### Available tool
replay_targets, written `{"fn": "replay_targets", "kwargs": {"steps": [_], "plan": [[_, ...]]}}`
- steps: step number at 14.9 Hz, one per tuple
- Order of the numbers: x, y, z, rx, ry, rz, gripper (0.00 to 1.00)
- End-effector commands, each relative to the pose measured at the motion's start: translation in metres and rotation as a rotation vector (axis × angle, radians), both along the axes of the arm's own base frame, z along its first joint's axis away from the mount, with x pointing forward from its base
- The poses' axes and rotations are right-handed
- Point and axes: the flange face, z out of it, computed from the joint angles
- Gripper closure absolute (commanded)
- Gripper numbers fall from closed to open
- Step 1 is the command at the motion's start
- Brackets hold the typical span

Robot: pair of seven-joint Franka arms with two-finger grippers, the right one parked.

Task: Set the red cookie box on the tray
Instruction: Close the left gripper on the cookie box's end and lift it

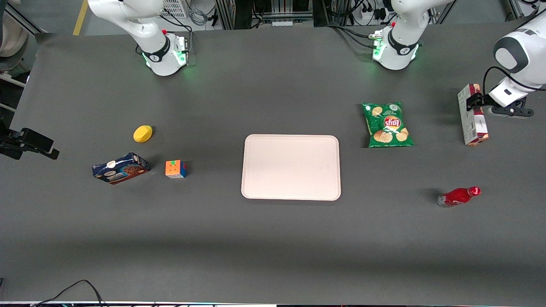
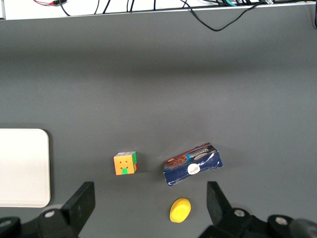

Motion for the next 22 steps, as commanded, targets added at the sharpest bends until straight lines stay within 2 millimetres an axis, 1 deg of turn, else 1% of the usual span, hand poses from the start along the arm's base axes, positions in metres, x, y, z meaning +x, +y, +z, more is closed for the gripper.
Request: {"fn": "replay_targets", "kwargs": {"steps": [1,2,3,4,5,8,13,15,16,17,19,20,22], "plan": [[-0.008,0.003,-0.011,0.000,0.012,-0.010,0.00],[-0.008,0.003,-0.012,-0.001,0.015,-0.011,0.00],[-0.008,0.003,-0.013,-0.002,0.018,-0.011,0.04],[-0.008,0.003,-0.014,-0.003,0.019,-0.010,0.18],[-0.009,0.003,-0.017,-0.007,0.027,-0.004,0.26],[-0.010,0.002,-0.023,-0.012,0.037,-0.003,0.41],[-0.005,-0.001,-0.024,-0.014,0.049,-0.001,0.91],[0.001,-0.002,-0.020,-0.010,0.047,0.000,1.00],[0.010,-0.001,-0.015,-0.006,0.045,-0.009,1.00],[0.023,-0.003,-0.005,-0.002,0.046,-0.025,1.00],[0.056,-0.007,0.024,-0.003,0.076,-0.054,1.00],[0.079,-0.013,0.044,-0.012,0.079,-0.066,1.00],[0.125,-0.034,0.091,-0.033,0.081,-0.099,1.00]]}}
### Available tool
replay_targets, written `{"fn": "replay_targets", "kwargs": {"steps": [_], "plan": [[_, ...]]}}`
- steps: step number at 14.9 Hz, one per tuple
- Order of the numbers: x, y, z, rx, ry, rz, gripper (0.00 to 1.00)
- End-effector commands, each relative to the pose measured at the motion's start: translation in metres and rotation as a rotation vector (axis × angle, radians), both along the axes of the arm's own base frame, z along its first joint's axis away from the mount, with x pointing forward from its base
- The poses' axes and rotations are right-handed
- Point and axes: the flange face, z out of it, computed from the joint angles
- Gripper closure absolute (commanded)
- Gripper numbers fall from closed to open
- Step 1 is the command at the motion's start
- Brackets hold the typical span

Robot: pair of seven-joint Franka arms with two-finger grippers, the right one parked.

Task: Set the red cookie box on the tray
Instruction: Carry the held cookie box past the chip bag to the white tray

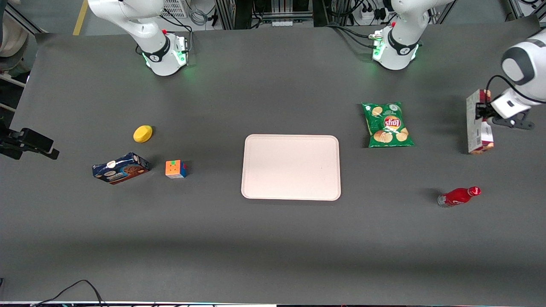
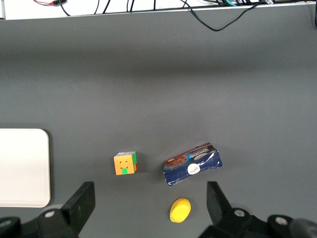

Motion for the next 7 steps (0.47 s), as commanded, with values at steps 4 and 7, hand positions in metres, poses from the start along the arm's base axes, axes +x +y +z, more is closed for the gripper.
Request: {"fn": "replay_targets", "kwargs": {"steps": [4,7], "plan": [[0.137,-0.100,0.174,0.003,-0.028,-0.077,1.00],[0.166,-0.194,0.234,0.028,-0.064,-0.039,1.00]]}}
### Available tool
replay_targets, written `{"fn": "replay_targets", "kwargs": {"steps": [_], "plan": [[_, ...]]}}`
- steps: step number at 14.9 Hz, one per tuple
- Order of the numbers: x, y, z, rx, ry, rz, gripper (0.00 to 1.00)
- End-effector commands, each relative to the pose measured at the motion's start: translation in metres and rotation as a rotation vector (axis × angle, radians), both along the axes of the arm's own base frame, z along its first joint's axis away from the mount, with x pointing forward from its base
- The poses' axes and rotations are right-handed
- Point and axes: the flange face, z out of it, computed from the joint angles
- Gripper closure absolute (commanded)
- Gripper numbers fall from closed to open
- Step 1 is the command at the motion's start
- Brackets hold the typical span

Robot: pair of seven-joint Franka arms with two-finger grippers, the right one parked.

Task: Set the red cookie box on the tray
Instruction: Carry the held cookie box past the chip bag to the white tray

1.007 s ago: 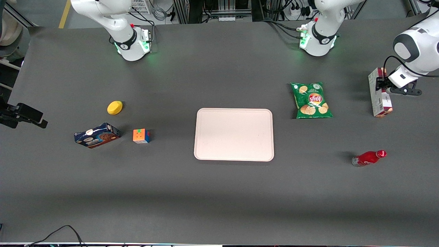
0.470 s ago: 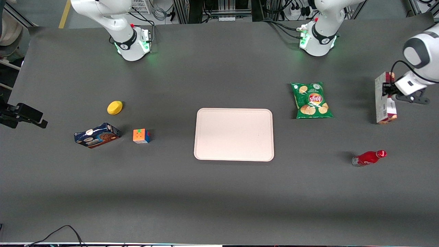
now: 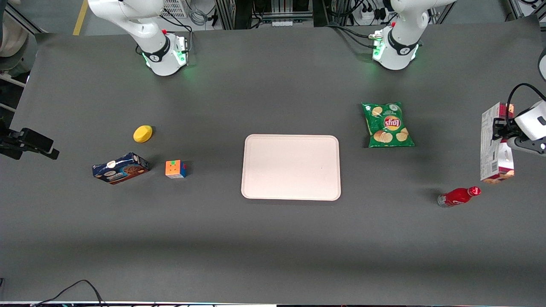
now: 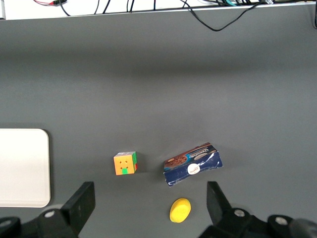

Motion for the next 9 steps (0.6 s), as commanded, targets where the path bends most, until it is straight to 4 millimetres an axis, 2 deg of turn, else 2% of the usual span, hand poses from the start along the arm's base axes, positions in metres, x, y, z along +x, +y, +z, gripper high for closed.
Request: {"fn": "replay_targets", "kwargs": {"steps": [1,3,4,7,9], "plan": [[0.025,-0.111,0.060,0.016,-0.024,0.076,1.00],[0.024,-0.179,0.061,0.016,-0.037,0.088,1.00],[0.022,-0.213,0.053,0.008,-0.030,0.120,1.00],[0.019,-0.306,0.018,-0.060,-0.018,0.187,1.00],[0.021,-0.352,-0.011,-0.108,-0.025,0.206,1.00]]}}
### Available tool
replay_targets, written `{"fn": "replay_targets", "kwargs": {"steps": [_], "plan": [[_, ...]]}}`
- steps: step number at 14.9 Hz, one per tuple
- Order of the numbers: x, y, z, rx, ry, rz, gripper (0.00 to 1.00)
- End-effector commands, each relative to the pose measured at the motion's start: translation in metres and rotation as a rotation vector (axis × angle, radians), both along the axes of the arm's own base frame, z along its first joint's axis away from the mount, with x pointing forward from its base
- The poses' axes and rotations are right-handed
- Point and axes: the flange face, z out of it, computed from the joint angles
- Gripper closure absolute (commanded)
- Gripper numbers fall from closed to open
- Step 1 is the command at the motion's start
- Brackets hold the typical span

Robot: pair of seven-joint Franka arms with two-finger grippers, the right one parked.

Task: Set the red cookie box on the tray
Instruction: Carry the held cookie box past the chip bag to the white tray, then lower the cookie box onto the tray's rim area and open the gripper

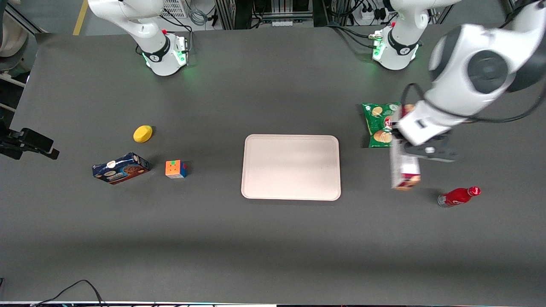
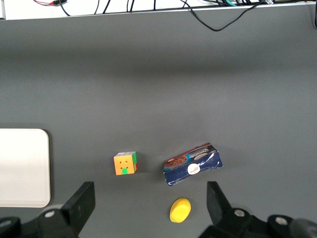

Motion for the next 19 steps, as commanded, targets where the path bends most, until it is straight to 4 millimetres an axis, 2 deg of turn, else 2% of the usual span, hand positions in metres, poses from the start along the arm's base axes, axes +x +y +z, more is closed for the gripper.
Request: {"fn": "replay_targets", "kwargs": {"steps": [1,3,9,11,13,19], "plan": [[0.007,-0.072,-0.044,-0.086,-0.007,0.076,1.00],[0.004,-0.096,-0.065,-0.098,-0.007,0.090,1.00],[-0.003,-0.131,-0.143,-0.083,-0.032,0.125,1.00],[-0.016,-0.150,-0.168,-0.073,-0.056,0.144,1.00],[-0.026,-0.148,-0.187,-0.073,-0.070,0.142,1.00],[-0.037,-0.143,-0.217,-0.060,-0.071,0.106,1.00]]}}
